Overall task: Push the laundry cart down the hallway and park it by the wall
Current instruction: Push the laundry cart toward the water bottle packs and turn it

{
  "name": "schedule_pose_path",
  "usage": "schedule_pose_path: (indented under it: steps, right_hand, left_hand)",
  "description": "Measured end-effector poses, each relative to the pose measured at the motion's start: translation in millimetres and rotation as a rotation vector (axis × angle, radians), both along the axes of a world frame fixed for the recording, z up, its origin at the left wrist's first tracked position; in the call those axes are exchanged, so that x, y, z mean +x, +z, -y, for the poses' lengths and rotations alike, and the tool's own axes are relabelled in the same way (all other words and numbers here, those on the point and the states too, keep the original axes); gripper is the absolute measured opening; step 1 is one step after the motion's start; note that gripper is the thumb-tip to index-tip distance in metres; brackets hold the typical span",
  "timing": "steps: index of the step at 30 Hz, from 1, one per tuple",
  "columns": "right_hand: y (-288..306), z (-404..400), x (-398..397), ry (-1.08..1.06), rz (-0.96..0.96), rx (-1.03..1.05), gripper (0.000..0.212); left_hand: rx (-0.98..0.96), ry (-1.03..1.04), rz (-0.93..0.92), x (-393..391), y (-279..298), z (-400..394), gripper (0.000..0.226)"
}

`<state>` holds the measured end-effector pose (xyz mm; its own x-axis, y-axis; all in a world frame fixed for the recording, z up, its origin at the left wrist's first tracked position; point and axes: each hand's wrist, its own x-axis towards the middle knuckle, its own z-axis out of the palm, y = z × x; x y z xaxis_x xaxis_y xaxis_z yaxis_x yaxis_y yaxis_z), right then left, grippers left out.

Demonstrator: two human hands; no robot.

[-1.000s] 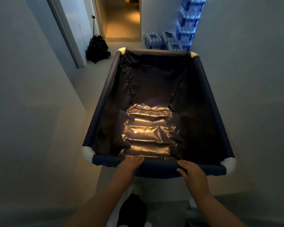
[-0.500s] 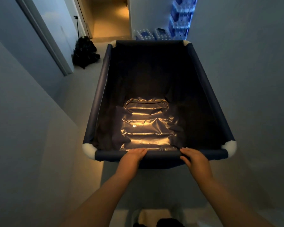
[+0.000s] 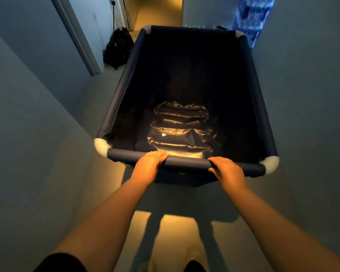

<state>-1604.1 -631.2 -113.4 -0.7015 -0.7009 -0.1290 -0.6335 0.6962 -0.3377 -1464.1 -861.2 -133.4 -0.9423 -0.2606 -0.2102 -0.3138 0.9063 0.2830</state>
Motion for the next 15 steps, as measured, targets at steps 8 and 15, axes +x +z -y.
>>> schedule_pose_path:
  steps: [8,15]
  right_hand:
    - [1.7,22.7,-76.8,0.130,-0.012,0.120,0.026]
    - [4.3,30.1,-108.4,0.153,-0.031,0.066,0.026]
  left_hand:
    - [-0.044,0.181,-0.115,-45.5,1.8,-5.3,0.058]
    - [0.043,0.258,-0.158,-64.4,1.0,-14.5,0.048]
